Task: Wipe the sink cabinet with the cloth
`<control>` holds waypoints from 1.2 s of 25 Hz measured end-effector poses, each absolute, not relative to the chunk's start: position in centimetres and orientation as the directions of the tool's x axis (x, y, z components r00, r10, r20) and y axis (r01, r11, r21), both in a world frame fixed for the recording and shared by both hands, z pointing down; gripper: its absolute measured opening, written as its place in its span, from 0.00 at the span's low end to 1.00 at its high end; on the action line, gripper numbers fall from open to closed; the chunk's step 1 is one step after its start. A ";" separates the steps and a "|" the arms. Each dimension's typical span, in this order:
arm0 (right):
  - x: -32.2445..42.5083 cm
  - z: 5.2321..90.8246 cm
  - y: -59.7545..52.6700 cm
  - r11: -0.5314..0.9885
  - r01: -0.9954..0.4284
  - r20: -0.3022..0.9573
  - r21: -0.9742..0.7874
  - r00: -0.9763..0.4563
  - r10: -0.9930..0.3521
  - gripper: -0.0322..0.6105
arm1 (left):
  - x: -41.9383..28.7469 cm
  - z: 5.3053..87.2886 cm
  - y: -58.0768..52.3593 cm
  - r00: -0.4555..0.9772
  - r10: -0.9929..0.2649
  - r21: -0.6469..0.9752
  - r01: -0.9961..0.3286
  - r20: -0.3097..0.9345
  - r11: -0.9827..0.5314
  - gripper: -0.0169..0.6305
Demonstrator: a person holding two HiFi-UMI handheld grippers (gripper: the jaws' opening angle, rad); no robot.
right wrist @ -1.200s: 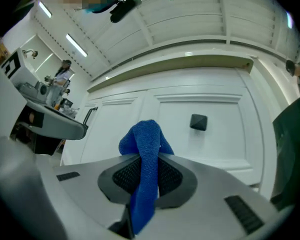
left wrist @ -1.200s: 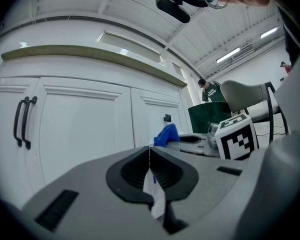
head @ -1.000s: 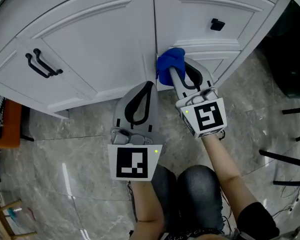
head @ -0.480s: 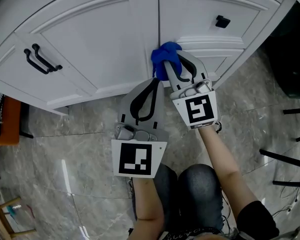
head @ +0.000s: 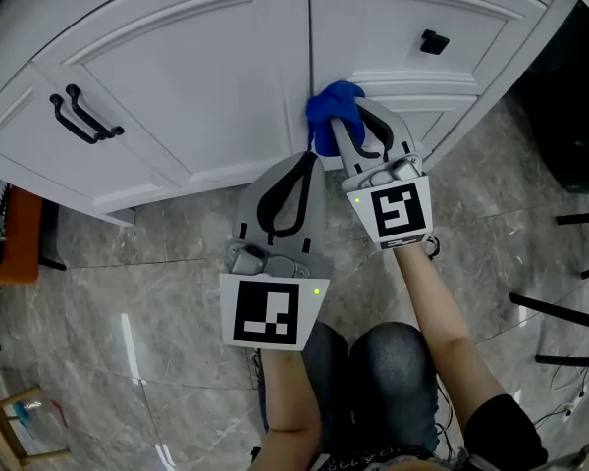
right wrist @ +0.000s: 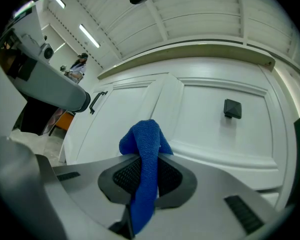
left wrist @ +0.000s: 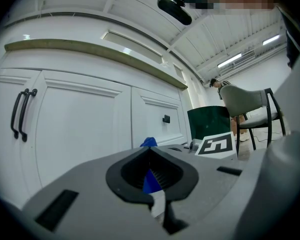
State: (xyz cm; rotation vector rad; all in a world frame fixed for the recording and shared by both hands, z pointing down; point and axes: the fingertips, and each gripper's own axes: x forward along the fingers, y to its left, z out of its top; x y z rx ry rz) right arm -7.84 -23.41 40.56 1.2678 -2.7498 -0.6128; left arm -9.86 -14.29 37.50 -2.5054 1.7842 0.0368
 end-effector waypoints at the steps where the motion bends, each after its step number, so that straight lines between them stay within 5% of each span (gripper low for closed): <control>1: -7.7 40.6 -23.5 0.582 -0.721 -0.115 0.375 -0.660 -0.743 0.14 | -9.8 37.4 -14.2 0.329 -0.943 -0.041 -0.944 -0.059 -0.327 0.04; 30: -4.1 40.7 -24.5 0.539 -0.757 -0.111 0.368 -0.612 -0.783 0.14 | -8.8 37.2 -14.0 0.352 -0.934 -0.057 -0.936 -0.062 -0.348 0.04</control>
